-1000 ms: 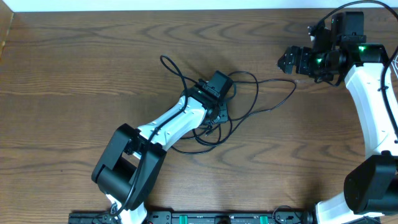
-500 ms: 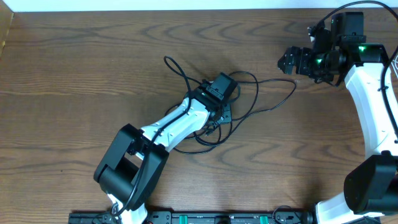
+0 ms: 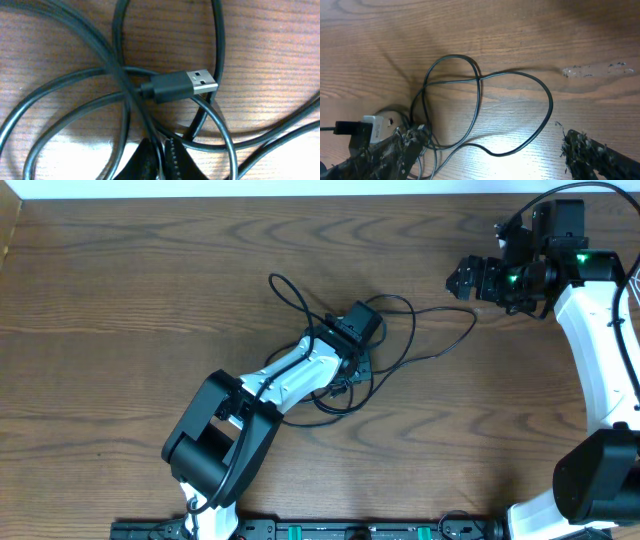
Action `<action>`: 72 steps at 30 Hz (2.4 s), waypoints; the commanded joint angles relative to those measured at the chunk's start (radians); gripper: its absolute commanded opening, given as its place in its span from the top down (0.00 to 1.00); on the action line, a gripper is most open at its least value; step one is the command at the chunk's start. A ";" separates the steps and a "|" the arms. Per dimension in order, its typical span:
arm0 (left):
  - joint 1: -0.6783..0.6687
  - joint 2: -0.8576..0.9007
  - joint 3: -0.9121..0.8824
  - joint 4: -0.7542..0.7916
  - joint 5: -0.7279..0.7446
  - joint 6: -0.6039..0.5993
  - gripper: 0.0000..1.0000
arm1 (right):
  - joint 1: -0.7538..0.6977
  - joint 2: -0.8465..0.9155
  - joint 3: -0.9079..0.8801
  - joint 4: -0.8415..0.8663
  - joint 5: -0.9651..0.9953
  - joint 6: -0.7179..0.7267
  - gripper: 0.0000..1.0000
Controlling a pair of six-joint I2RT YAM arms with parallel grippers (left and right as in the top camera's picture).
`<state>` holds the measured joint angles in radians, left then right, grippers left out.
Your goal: Untangle cables
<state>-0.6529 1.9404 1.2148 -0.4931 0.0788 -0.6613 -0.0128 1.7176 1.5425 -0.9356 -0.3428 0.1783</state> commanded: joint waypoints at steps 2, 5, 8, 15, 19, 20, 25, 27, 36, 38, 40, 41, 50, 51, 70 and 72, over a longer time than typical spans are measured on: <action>0.003 -0.013 -0.003 -0.006 -0.011 0.042 0.92 | 0.000 0.007 -0.004 0.001 0.004 -0.001 0.01; 0.003 -0.084 0.029 -0.037 -0.012 0.111 0.92 | 0.000 0.007 -0.004 0.005 0.004 -0.001 0.01; 0.003 -0.195 0.050 -0.048 -0.013 0.171 0.92 | 0.000 0.007 -0.004 0.007 0.004 -0.001 0.01; 0.013 -0.539 0.060 -0.010 -0.050 0.190 0.92 | 0.002 0.007 -0.004 0.007 0.003 0.000 0.01; 0.038 -0.687 0.060 0.010 -0.088 0.190 0.92 | 0.002 0.007 -0.004 0.007 -0.001 0.000 0.01; 0.045 -0.716 0.060 0.014 -0.103 0.190 0.92 | 0.002 0.007 -0.004 0.007 -0.002 0.000 0.01; 0.086 -0.843 0.060 0.079 -0.191 0.189 0.92 | 0.018 0.007 -0.004 0.007 -0.007 0.000 0.01; 0.102 -0.885 0.060 0.135 -0.216 0.189 0.92 | 0.029 0.007 -0.004 0.007 -0.007 -0.001 0.01; 0.159 -0.998 0.060 0.435 -0.257 0.190 0.92 | 0.079 0.007 -0.004 0.008 -0.007 -0.012 0.01; 0.167 -1.010 0.060 0.478 -0.257 0.190 0.92 | 0.087 0.007 -0.004 0.008 -0.007 -0.012 0.01; 0.175 -1.017 0.060 0.512 -0.257 0.190 0.92 | 0.095 0.007 -0.004 0.008 -0.007 -0.011 0.01; 0.179 -1.018 0.061 0.528 -0.261 0.190 0.92 | 0.099 0.007 -0.004 0.008 -0.007 -0.011 0.01; 0.185 -1.014 0.061 0.608 -0.370 0.229 0.92 | 0.166 0.018 -0.004 0.011 -0.008 -0.011 0.01; 0.185 -1.014 0.062 0.610 -0.392 0.247 0.92 | 0.176 0.023 -0.004 0.012 -0.010 -0.011 0.01; 0.185 -1.025 0.062 0.624 -1.035 0.817 0.92 | 0.410 0.216 -0.004 0.117 -0.105 0.020 0.05; 0.185 -1.027 0.062 0.676 -1.070 0.877 0.92 | 0.421 0.230 -0.004 0.122 -0.101 0.025 0.07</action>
<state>-0.4721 0.9298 1.2663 0.1417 -0.8661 0.0559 0.3962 1.9285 1.5417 -0.8185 -0.4332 0.1833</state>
